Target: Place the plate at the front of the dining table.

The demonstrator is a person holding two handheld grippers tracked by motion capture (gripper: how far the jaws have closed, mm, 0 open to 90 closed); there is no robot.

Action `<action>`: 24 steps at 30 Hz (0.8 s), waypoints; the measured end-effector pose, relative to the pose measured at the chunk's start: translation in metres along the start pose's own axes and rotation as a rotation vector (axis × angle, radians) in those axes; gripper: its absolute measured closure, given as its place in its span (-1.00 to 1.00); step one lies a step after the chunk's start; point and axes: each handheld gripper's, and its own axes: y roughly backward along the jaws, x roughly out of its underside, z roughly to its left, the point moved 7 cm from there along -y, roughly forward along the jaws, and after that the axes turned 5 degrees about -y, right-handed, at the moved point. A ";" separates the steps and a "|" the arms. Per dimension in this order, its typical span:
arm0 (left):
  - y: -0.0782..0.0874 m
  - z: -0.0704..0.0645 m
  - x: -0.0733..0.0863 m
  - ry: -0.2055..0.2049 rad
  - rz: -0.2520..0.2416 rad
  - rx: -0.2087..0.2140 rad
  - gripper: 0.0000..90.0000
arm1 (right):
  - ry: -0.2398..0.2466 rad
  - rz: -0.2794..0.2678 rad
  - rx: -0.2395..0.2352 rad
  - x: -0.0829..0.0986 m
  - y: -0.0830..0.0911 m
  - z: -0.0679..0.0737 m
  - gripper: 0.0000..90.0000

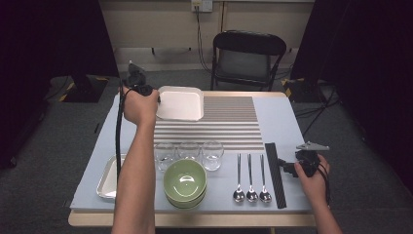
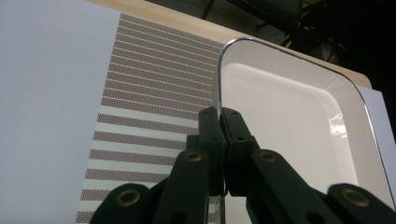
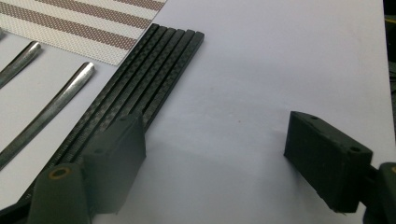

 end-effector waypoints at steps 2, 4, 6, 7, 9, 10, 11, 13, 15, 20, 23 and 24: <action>0.000 -0.001 0.000 0.005 -0.002 0.004 0.97 | -0.001 0.001 0.000 0.000 0.000 0.000 -0.56; 0.000 -0.002 -0.001 0.008 -0.007 0.002 0.97 | 0.000 0.000 0.000 0.000 0.000 0.000 -0.56; 0.000 -0.003 -0.002 0.007 0.003 0.005 0.97 | 0.001 0.000 0.000 0.000 0.000 0.000 -0.56; 0.001 -0.003 -0.002 0.002 0.003 0.009 0.97 | -0.001 0.001 0.000 0.000 0.000 0.000 -0.56; 0.001 -0.004 -0.004 0.008 0.000 0.010 0.97 | 0.000 0.000 0.000 0.000 0.000 0.000 -0.56; 0.001 -0.005 -0.004 0.008 -0.001 0.009 0.97 | 0.000 0.001 0.000 0.000 0.000 0.000 -0.56; 0.001 -0.006 -0.005 0.008 0.000 0.008 0.97 | 0.000 0.001 0.000 0.000 0.000 0.000 -0.56; 0.002 -0.008 -0.006 0.005 0.002 0.016 0.97 | 0.000 0.001 0.000 0.000 0.000 0.000 -0.56; 0.003 -0.010 -0.008 0.001 0.001 0.013 0.97 | 0.002 -0.001 0.000 0.000 0.000 0.000 -0.56; 0.003 -0.013 -0.010 0.004 0.003 0.020 0.97 | 0.000 0.001 0.000 0.000 0.000 0.000 -0.56; 0.001 -0.014 -0.010 0.006 0.003 0.017 0.97 | 0.001 -0.001 0.000 0.000 0.000 0.000 -0.56; 0.001 -0.014 -0.010 0.008 0.004 0.017 0.97 | -0.001 0.001 -0.001 0.000 0.000 0.000 -0.56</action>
